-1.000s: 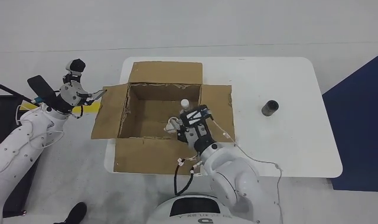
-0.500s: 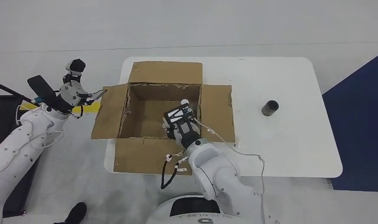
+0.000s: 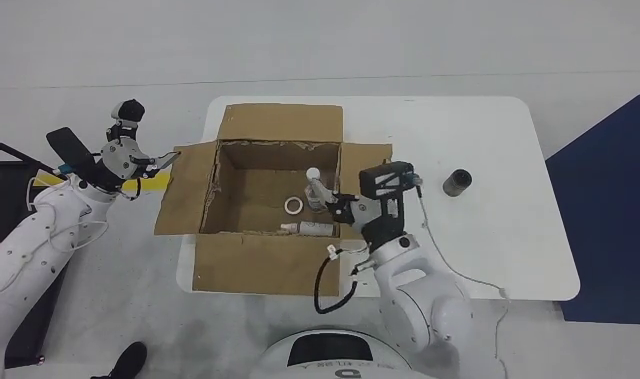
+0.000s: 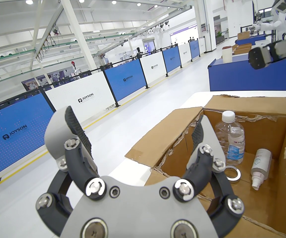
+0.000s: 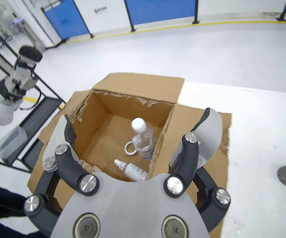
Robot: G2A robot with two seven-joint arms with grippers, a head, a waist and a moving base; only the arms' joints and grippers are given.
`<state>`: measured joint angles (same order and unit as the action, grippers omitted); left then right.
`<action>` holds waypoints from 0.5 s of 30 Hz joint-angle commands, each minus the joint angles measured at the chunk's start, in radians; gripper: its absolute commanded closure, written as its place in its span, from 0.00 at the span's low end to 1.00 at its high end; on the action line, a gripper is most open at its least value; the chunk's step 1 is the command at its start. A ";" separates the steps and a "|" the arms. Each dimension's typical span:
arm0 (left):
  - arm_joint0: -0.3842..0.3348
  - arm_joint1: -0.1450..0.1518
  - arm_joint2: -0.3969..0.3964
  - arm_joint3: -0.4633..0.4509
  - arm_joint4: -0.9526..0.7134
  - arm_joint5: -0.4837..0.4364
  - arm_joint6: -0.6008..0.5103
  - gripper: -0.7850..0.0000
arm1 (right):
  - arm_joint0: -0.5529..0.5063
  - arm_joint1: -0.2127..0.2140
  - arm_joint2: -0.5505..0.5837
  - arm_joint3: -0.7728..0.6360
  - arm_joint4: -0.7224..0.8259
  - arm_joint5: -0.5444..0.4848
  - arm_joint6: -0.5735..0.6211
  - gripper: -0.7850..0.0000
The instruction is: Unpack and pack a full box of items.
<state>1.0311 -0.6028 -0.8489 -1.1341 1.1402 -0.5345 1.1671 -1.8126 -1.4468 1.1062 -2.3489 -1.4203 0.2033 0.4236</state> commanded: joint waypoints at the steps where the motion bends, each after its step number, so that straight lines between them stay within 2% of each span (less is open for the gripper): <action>1: 0.000 0.000 0.000 0.000 0.000 0.000 0.000 0.00 | -0.051 0.005 0.099 -0.001 0.097 -0.012 -0.096 0.00; 4: 0.000 0.000 0.000 0.000 0.000 0.000 0.000 0.00 | -0.114 0.010 0.240 -0.001 0.257 -0.019 -0.192 0.00; 7: 0.000 0.000 0.000 0.000 0.000 0.000 0.000 0.00 | -0.161 0.010 0.380 0.000 0.427 0.018 -0.208 0.00; 11: 0.000 0.000 0.000 0.000 0.000 0.000 0.000 0.00 | -0.151 0.008 0.534 0.065 0.574 0.163 -0.154 0.00; 15: 0.000 0.000 0.000 0.000 0.000 0.000 0.000 0.00 | -0.071 0.013 0.622 0.179 0.624 0.277 -0.019 0.00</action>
<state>1.0311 -0.6028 -0.8489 -1.1341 1.1402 -0.5345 1.1671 -1.9095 -1.4359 1.7078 -2.2052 -0.8046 0.4544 0.3564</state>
